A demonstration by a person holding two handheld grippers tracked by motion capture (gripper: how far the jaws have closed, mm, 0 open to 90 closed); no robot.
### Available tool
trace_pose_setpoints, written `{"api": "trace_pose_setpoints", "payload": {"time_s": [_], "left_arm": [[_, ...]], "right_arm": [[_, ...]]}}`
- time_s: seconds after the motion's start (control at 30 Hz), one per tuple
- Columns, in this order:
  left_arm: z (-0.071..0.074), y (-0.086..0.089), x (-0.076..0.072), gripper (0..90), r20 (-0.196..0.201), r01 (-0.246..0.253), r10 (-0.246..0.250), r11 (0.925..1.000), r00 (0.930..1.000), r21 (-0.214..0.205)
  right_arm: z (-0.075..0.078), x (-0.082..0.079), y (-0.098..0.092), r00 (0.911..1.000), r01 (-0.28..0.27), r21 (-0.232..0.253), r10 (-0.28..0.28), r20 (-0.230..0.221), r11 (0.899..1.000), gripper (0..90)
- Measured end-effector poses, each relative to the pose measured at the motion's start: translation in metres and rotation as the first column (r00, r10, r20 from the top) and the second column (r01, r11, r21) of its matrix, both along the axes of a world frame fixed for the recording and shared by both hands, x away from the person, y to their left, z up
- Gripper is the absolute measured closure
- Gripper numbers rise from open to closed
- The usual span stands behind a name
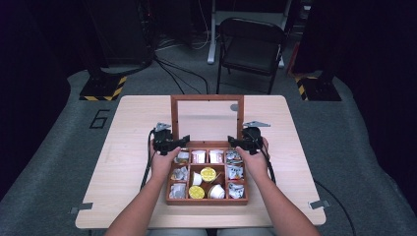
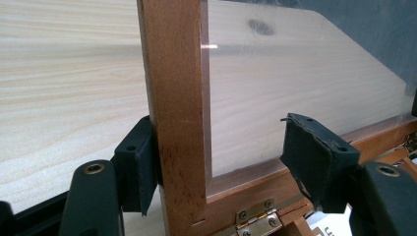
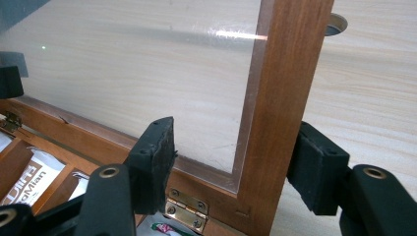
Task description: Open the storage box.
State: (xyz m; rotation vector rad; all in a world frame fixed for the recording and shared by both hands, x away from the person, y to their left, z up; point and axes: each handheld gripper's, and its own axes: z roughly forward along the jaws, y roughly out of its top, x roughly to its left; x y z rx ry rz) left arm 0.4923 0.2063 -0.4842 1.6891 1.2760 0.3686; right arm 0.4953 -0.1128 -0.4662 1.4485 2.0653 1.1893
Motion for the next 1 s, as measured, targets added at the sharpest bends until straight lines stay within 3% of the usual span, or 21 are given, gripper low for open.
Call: {"api": "trace_pose_setpoints", "payload": {"time_s": [1.0], "left_arm": [[-0.0055, 0.0015, 0.0096, 31.0, -0.051, 0.005, -0.007, 0.9991, 0.9987, -0.043]], "right_arm": [[-0.0055, 0.0104, -0.0012, 0.9983, 0.0, 0.036, 0.003, -0.058, 0.999, 36.3]]}}
